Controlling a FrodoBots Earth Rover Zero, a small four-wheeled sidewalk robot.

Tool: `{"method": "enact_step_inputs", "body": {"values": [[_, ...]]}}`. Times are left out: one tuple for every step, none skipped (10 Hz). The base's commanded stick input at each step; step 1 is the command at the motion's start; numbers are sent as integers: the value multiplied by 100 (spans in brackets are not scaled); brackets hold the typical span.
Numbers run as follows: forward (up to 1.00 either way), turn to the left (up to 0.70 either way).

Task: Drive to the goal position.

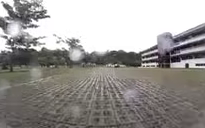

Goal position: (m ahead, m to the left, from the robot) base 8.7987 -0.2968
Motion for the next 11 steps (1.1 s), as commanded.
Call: {"method": "enact_step_inputs", "body": {"values": [[85, -27], [85, -8], [85, 0], [85, 0], [85, 0], [85, 0], [85, 0], [85, 0], [85, 0], [85, 0], [85, 0]]}}
